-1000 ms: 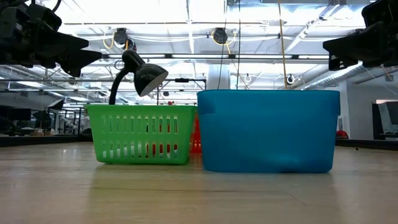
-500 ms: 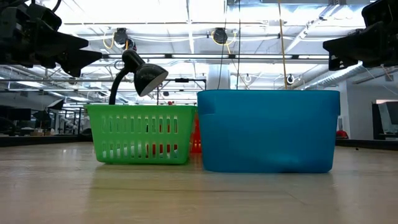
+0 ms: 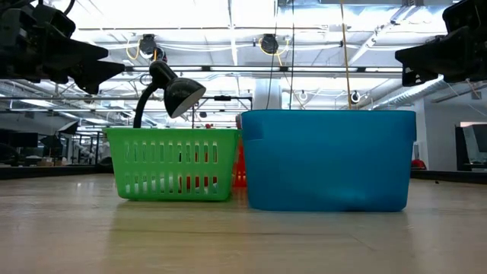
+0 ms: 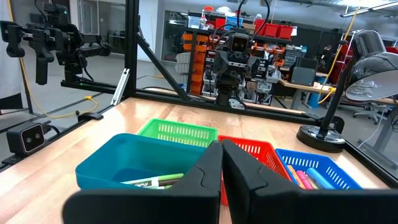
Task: Pick & Place Markers
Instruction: Return to Home Position
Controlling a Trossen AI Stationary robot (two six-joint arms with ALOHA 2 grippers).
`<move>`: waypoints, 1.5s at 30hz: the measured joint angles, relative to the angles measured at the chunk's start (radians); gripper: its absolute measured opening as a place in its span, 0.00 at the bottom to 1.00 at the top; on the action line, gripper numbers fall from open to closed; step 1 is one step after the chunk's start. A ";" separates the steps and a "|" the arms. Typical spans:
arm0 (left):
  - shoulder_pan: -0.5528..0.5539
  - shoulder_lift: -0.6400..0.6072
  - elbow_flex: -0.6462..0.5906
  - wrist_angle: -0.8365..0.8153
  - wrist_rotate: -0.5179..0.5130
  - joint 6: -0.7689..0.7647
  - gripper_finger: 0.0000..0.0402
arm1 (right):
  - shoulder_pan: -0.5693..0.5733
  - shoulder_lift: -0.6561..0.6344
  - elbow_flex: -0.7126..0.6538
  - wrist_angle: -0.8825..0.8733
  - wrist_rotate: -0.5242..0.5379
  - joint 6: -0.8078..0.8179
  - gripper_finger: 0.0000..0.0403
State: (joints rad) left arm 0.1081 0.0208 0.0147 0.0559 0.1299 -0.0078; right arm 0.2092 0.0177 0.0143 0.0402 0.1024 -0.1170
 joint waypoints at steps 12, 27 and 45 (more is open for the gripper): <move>0.000 0.000 0.000 0.000 0.000 0.000 0.65 | 0.000 0.000 0.000 0.000 0.000 0.000 0.00; 0.000 0.000 0.000 0.000 0.000 0.000 0.65 | 0.000 0.000 0.000 0.000 0.000 0.000 0.00; 0.000 0.000 0.000 0.000 0.000 0.000 0.62 | 0.000 0.000 0.000 0.000 0.000 0.000 0.00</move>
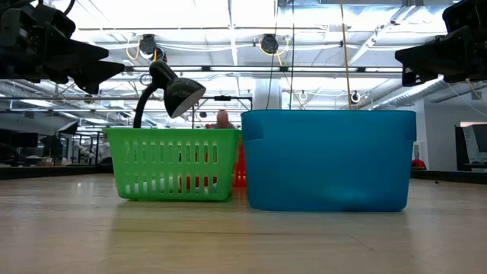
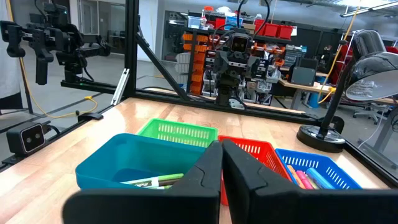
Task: Pick & Place Markers
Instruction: Return to Home Position
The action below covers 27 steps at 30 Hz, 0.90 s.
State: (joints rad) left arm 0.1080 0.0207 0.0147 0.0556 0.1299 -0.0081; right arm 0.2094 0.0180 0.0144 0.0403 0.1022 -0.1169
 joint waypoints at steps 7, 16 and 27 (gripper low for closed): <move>0.000 0.000 0.000 0.000 0.000 0.000 0.64 | 0.000 0.000 0.000 0.000 0.000 0.000 0.00; 0.000 0.000 0.000 0.000 0.000 0.000 0.67 | 0.000 0.000 0.000 0.000 0.000 0.000 0.00; 0.000 0.000 0.000 0.000 0.000 0.000 0.63 | 0.000 0.000 0.000 0.000 0.000 0.000 0.00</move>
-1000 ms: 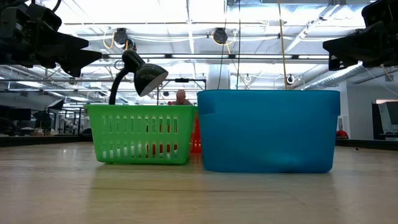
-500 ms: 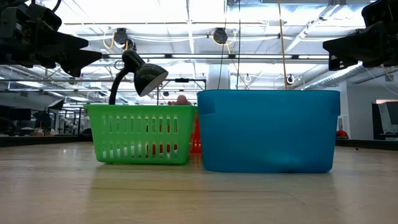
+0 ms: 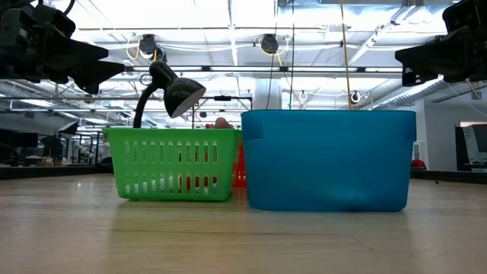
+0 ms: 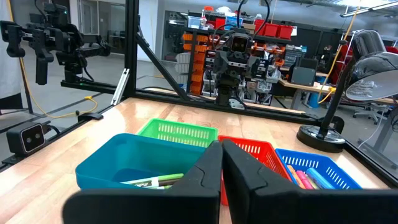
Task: Pick & Place Markers
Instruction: Return to Home Position
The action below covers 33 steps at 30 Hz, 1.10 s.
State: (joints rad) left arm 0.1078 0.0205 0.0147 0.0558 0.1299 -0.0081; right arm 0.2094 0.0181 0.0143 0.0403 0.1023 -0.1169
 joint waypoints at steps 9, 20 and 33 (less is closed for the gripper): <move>0.000 0.000 0.000 0.000 0.000 0.000 0.65 | 0.000 0.000 0.000 0.000 0.000 0.000 0.00; 0.000 0.000 0.000 0.000 0.000 0.000 0.65 | 0.000 0.000 0.000 0.000 0.000 0.000 0.00; 0.000 0.000 0.000 0.000 0.000 0.000 0.66 | 0.000 0.000 0.000 0.000 0.000 0.000 0.00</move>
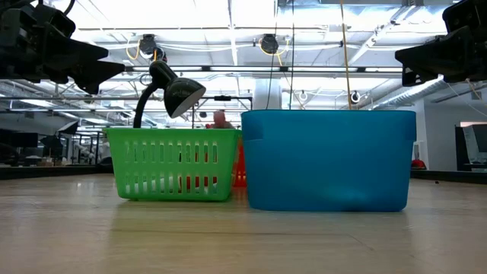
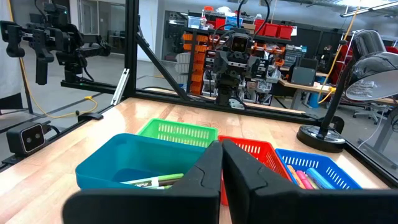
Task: Pick & Place Markers
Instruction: Return to Home Position
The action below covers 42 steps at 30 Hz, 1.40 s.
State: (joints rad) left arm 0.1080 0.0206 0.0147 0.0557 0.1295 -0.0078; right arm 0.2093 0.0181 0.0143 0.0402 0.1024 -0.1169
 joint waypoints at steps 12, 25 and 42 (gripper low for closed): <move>0.000 0.000 0.000 0.000 0.000 0.000 0.65 | 0.000 0.000 0.000 0.000 0.000 0.000 0.00; 0.000 0.000 0.000 0.000 0.000 0.000 0.64 | 0.000 0.000 0.000 0.000 0.000 0.000 0.00; 0.000 0.000 0.000 0.000 0.000 0.000 0.63 | 0.000 0.000 0.000 0.000 0.000 0.000 0.00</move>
